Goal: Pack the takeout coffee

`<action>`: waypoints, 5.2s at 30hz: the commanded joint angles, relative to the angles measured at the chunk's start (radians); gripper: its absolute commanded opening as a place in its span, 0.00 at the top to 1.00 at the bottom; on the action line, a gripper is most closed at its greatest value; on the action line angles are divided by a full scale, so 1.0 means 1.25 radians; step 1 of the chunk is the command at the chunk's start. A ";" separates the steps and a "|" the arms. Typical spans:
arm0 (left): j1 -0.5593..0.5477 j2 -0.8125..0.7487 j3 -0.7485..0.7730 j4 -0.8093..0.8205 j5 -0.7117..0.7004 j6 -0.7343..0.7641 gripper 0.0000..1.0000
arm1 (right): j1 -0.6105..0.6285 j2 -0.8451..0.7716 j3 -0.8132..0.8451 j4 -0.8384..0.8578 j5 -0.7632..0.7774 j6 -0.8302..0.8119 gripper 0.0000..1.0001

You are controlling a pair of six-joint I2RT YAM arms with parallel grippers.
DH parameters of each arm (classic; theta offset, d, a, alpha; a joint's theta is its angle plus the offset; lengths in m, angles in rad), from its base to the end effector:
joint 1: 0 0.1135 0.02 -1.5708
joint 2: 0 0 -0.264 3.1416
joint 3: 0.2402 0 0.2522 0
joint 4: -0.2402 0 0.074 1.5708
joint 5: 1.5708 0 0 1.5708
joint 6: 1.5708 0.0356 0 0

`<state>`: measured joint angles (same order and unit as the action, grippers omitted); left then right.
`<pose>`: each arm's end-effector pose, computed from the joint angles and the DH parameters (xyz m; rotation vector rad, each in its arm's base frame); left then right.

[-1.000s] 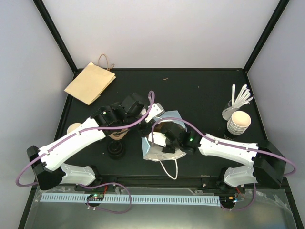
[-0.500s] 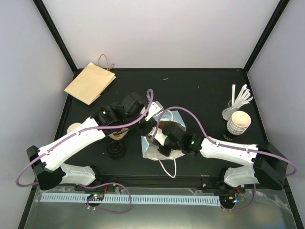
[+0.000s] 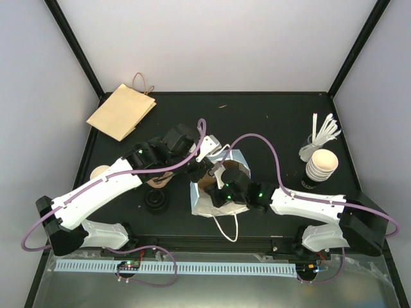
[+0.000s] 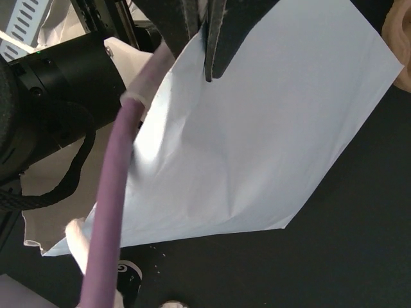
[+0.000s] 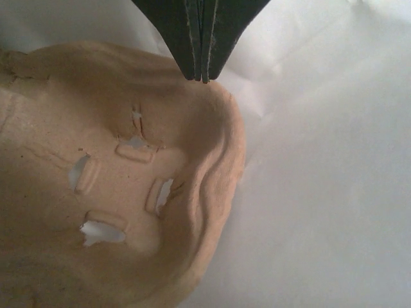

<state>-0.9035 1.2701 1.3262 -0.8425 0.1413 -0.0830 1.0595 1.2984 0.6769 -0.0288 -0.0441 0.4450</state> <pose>0.1571 -0.2075 0.3620 1.0390 2.2098 -0.6302 0.1309 0.2365 0.2076 -0.7399 2.2465 0.8392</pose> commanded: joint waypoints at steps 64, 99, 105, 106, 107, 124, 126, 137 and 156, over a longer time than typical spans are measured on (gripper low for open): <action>-0.045 -0.037 -0.009 0.050 0.027 0.084 0.98 | -0.006 0.030 0.061 0.003 0.036 0.810 0.99; -0.045 -0.078 -0.039 0.094 -0.047 0.054 0.98 | 0.019 -0.035 0.178 -0.237 0.292 0.690 0.99; -0.045 -0.077 -0.034 0.108 -0.072 0.045 0.98 | 0.019 -0.093 0.167 -0.252 0.295 0.665 0.99; -0.045 -0.077 -0.031 0.108 -0.073 0.046 0.98 | 0.020 -0.106 0.166 -0.256 0.296 0.662 0.99; -0.045 -0.077 -0.029 0.107 -0.075 0.049 0.98 | 0.020 -0.117 0.168 -0.261 0.294 0.657 0.99; -0.044 -0.049 0.037 0.055 -0.069 0.110 0.99 | 0.019 -0.413 -0.004 -0.085 0.201 -0.131 0.99; -0.044 -0.044 0.043 0.041 -0.056 0.120 0.98 | 0.018 -0.442 -0.015 -0.088 0.155 -0.266 0.99; -0.044 -0.044 0.036 0.006 -0.054 0.168 0.98 | 0.018 -0.362 0.074 -0.269 -0.016 -0.752 0.99; -0.045 -0.024 0.026 -0.030 -0.024 0.179 0.98 | 0.058 -0.228 0.081 -0.355 0.119 -1.042 0.99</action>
<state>-0.9535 1.2324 1.3373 -0.8700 0.0753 0.1246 1.1233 1.0069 0.7773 -0.4606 0.0360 -0.7738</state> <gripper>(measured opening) 0.017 0.015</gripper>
